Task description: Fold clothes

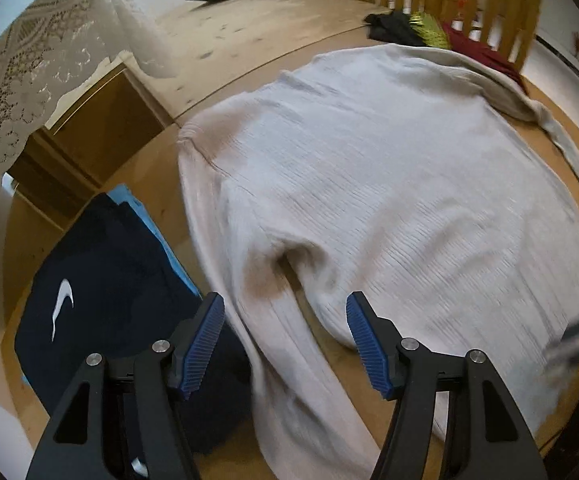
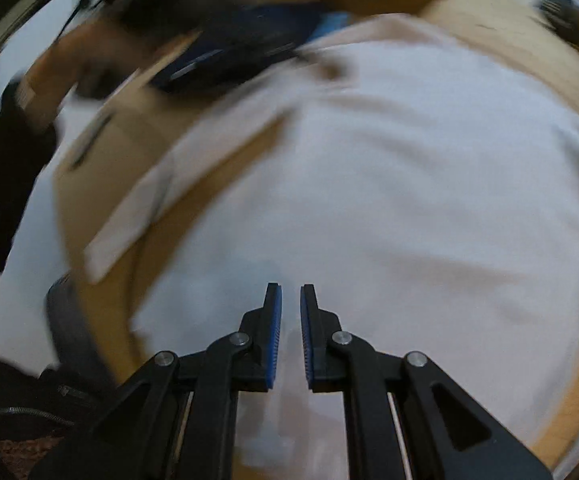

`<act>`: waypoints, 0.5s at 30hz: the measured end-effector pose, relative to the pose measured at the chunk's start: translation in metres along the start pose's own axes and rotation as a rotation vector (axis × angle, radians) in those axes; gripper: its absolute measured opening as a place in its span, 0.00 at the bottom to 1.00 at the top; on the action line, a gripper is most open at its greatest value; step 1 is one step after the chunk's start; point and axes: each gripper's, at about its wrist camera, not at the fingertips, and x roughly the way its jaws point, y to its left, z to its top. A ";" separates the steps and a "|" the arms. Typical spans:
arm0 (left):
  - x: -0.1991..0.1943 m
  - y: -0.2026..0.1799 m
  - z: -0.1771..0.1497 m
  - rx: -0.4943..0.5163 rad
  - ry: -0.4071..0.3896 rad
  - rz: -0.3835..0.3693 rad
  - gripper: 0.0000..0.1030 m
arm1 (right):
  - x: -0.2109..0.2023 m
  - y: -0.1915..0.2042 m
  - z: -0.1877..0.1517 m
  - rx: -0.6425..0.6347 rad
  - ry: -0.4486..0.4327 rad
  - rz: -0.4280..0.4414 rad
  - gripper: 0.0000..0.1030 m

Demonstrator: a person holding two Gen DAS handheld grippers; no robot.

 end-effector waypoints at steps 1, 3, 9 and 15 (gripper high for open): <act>-0.011 -0.007 -0.012 0.015 0.003 -0.003 0.60 | 0.006 0.013 -0.001 -0.020 0.011 0.019 0.10; -0.029 -0.020 -0.039 0.051 0.012 0.001 0.60 | 0.017 0.035 -0.002 -0.052 0.032 0.050 0.10; -0.051 -0.033 -0.105 0.055 0.047 -0.020 0.60 | 0.044 0.067 -0.003 -0.097 0.041 -0.006 0.10; -0.065 -0.033 -0.137 0.038 0.044 -0.034 0.60 | 0.047 0.095 -0.012 -0.106 0.061 0.017 0.21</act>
